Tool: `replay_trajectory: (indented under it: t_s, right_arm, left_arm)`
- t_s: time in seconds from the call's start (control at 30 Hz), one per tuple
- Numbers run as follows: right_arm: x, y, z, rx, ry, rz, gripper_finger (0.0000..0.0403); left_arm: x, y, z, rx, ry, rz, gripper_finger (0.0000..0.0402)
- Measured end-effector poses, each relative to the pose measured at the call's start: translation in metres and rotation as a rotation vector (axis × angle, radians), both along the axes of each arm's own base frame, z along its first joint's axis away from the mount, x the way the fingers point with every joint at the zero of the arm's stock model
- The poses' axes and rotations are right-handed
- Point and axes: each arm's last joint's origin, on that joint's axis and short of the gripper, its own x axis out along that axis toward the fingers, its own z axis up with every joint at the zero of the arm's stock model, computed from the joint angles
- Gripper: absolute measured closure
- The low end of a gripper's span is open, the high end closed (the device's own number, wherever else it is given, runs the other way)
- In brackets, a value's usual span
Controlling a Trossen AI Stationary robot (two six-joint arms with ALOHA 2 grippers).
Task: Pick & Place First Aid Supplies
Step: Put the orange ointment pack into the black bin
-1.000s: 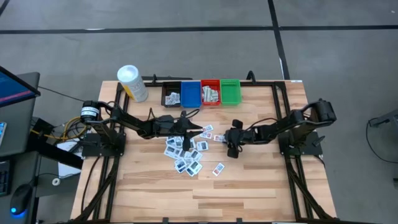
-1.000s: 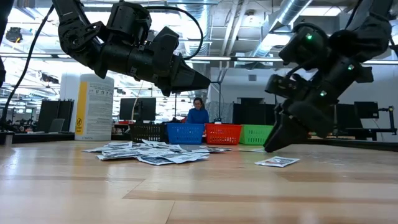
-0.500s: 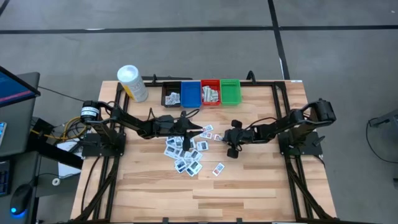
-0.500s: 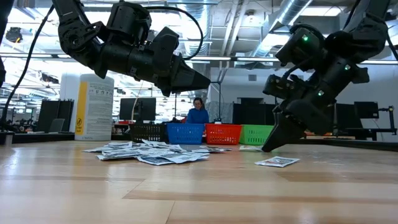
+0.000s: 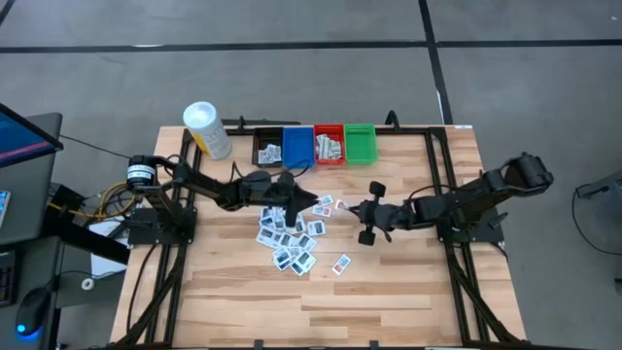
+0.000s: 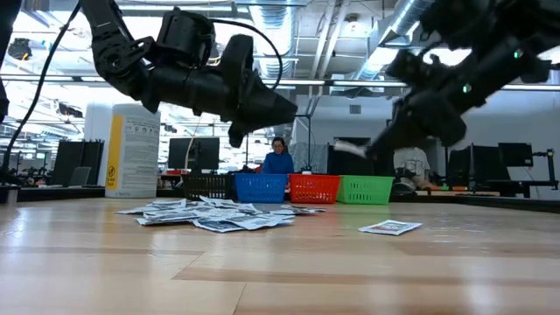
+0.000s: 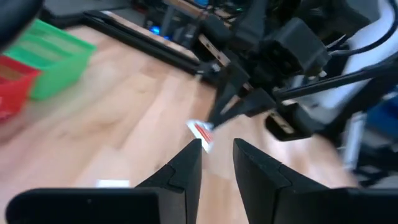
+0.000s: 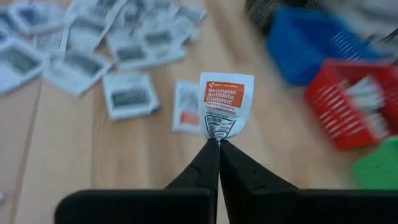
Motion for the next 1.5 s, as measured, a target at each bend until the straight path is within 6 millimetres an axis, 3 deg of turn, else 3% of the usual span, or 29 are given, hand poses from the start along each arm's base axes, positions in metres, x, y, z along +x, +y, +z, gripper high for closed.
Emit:
replay_trajectory:
  t_s: [0.27, 0.53, 0.9, 1.5]
  right_arm:
    - [0.013, 0.011, 0.029, -0.092, -0.082, 0.022, 0.0402]
    - [0.03, 0.02, 0.041, -0.174, -0.081, 0.043, 0.0402]
    - [0.051, 0.025, 0.044, -0.255, -0.04, 0.06, 0.0403]
    - [0.052, 0.018, 0.045, -0.272, -0.005, 0.027, 0.0403]
  left_arm:
    - [0.009, 0.0, 0.012, -0.099, -0.049, -0.03, 0.0309]
    - [0.011, -0.003, 0.015, -0.098, -0.058, -0.031, 0.0309]
    - [0.011, -0.003, 0.015, -0.091, -0.058, -0.016, 0.0309]
    - [0.012, -0.008, 0.016, -0.073, -0.065, -0.04, 0.0309]
